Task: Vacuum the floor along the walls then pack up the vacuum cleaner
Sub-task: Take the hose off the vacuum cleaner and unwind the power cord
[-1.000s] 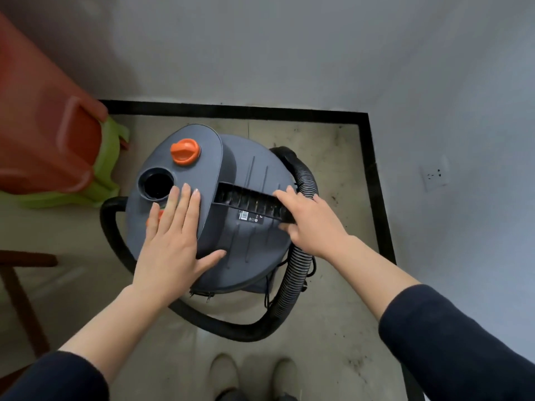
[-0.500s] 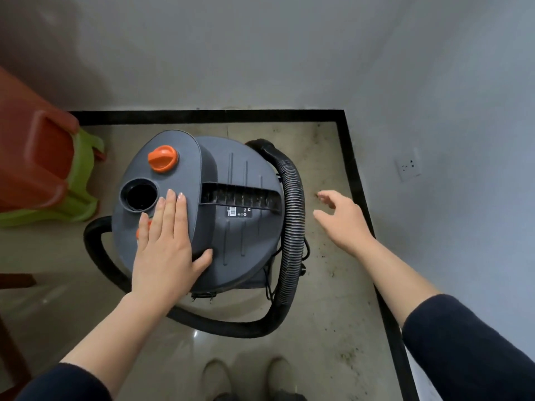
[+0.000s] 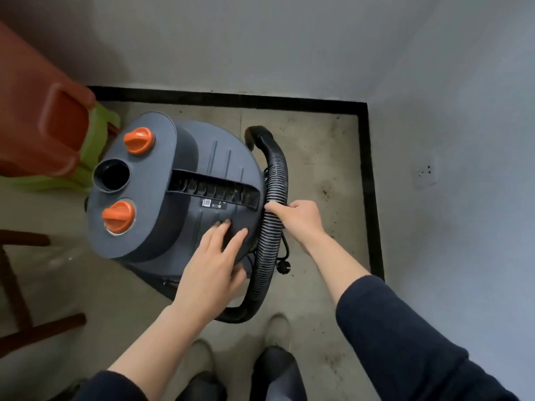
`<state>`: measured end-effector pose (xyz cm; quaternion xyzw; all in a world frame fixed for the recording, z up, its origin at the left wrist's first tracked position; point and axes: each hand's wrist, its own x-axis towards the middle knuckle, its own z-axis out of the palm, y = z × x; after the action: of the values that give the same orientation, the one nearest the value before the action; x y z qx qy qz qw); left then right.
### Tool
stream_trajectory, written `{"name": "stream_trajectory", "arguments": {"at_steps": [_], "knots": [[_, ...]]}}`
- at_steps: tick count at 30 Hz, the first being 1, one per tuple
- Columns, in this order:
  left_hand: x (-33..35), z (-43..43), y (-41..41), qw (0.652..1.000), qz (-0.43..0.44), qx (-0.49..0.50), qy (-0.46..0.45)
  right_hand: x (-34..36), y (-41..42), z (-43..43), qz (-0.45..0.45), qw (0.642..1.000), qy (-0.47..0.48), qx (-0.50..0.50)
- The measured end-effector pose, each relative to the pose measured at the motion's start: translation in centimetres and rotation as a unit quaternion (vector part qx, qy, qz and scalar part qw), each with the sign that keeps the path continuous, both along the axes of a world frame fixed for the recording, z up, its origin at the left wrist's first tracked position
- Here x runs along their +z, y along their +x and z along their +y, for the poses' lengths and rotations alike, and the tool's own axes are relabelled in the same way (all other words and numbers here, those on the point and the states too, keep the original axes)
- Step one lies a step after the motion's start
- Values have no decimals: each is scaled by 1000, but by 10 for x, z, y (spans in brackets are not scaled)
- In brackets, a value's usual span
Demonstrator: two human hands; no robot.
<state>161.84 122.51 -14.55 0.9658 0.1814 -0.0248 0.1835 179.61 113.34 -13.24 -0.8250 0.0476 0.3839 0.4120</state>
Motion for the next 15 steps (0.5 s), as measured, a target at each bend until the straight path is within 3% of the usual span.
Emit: {"name": "stream_trajectory", "arguments": {"at_steps": [4,8,11,15], "knots": [[7,-19,1,1000,-8,25,-12,9,8,1,-2,997,54,58],[18,-37,1,967,-13,178,-184,41,19,25,-24,986,140,85],[38,-33,5,915,-47,253,-311,60,26,51,-56,981,115,146],[69,-5,8,900,-118,268,-322,67,29,63,-72,985,142,72]]}}
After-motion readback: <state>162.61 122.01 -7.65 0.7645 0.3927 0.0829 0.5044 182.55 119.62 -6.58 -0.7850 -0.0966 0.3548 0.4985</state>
